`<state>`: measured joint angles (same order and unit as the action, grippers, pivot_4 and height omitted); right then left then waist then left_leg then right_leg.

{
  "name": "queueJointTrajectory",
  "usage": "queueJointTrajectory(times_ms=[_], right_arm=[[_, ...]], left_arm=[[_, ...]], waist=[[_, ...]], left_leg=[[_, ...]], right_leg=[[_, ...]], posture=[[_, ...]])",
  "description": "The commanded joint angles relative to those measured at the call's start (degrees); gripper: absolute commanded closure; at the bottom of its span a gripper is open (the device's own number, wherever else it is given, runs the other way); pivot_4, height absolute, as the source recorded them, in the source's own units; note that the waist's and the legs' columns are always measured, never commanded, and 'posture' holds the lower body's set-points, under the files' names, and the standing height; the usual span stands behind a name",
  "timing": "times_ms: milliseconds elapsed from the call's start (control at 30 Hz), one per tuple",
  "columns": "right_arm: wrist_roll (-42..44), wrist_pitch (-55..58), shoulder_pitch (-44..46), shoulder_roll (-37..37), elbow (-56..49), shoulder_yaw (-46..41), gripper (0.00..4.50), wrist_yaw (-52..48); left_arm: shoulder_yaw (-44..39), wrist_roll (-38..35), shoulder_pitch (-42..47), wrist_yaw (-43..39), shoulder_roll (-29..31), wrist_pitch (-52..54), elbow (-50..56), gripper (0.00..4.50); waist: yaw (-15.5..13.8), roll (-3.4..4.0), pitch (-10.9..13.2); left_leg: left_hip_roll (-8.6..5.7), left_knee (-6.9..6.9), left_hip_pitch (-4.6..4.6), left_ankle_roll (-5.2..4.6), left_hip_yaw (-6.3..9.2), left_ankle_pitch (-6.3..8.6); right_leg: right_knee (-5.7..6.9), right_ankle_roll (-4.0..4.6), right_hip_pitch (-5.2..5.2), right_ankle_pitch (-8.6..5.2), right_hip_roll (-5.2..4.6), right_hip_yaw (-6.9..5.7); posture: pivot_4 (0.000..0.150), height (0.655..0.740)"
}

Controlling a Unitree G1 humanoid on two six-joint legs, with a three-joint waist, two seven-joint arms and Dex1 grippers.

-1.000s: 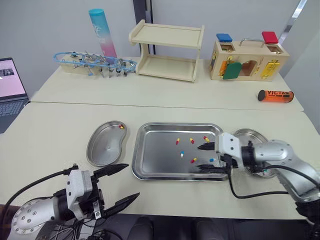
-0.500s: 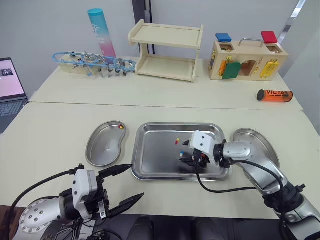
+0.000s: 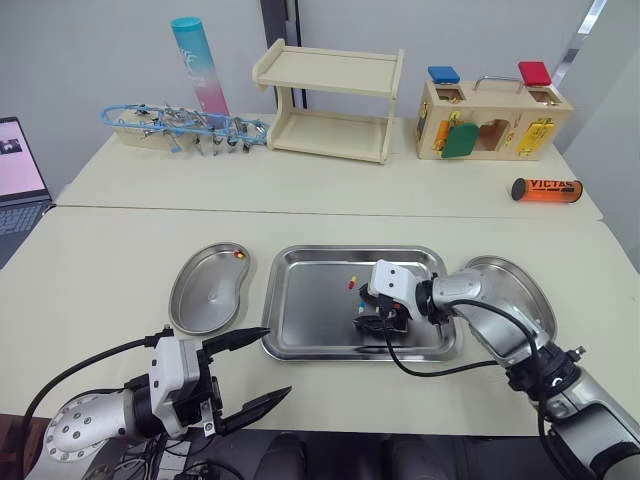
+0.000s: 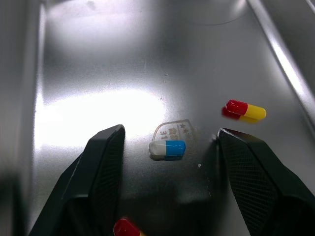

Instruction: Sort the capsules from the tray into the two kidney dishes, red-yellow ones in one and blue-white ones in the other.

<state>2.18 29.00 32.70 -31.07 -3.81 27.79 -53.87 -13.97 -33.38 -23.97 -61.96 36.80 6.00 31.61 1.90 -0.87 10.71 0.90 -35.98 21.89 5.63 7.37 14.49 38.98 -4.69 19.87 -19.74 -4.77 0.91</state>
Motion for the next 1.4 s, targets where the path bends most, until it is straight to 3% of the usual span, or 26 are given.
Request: queueJointTrajectory(times_ms=[33, 333, 600, 800, 1133, 1400], right_arm=[[-1.4, -0.6, 0.3, -0.3, 0.8, 0.0, 1.85, -0.7], [-1.0, -3.6, 0.4, 0.3, 0.7, -1.1, 4.03, -2.2], [0.3, -3.2, 0.7, 0.7, -2.4, -2.8, 4.12, -2.9], [4.0, 1.8, 0.1, -2.2, -11.8, -7.5, 4.17, -3.9], [14.8, 17.1, -8.2, -15.0, -27.2, -27.2, 4.17, -2.8], [14.2, 16.5, -26.8, -27.6, -25.0, -45.2, 4.17, -4.5]], left_arm=[[0.2, -0.2, 0.1, 0.0, 0.6, -0.3, 0.8, 0.0], [0.7, 0.0, 1.3, -0.1, 0.7, -0.2, 0.1, 0.0], [0.7, 0.0, 1.7, 0.1, 0.7, -0.2, 0.1, 0.0], [1.2, -0.6, 3.2, 0.1, 1.0, 0.7, 0.4, 0.0], [5.0, -2.9, 9.4, -0.3, 0.8, 3.5, 0.5, 0.0], [9.2, -4.8, 14.2, -1.3, 0.1, 4.8, 0.8, 0.0]], waist=[[0.0, 0.0, 0.0], [0.0, 0.0, 0.0], [0.0, 0.01, 0.0], [0.0, 0.02, 0.0], [-0.3, 0.01, 0.0], [-0.3, 0.0, 0.0]], left_leg=[[0.0, 0.0, 0.0, 0.0, 0.0, 0.0], [0.0, 0.0, -0.01, 0.0, 0.0, 0.0], [0.0, 0.0, 0.02, 0.0, 0.0, 0.0], [0.0, 0.01, 0.08, 0.0, 0.01, 0.0], [-0.02, 0.01, 0.15, 0.0, 0.03, 0.0], [-0.02, 0.0, 0.15, -0.01, -0.05, 0.01]], right_leg=[[0.0, 0.0, 0.0, 0.0, 0.0, 0.01], [0.0, 0.0, -0.01, 0.0, 0.0, 0.0], [0.0, 0.0, 0.02, 0.0, 0.0, 0.0], [0.0, 0.0, 0.08, 0.0, 0.0, 0.0], [-0.03, 0.0, 0.09, 0.0, 0.0, -0.03], [-0.04, 0.0, 0.08, 0.0, -0.01, 0.01]], posture=[[0.15, 0.74], [0.15, 0.74], [0.15, 0.74], [0.15, 0.74], [0.15, 0.74], [0.15, 0.74]])
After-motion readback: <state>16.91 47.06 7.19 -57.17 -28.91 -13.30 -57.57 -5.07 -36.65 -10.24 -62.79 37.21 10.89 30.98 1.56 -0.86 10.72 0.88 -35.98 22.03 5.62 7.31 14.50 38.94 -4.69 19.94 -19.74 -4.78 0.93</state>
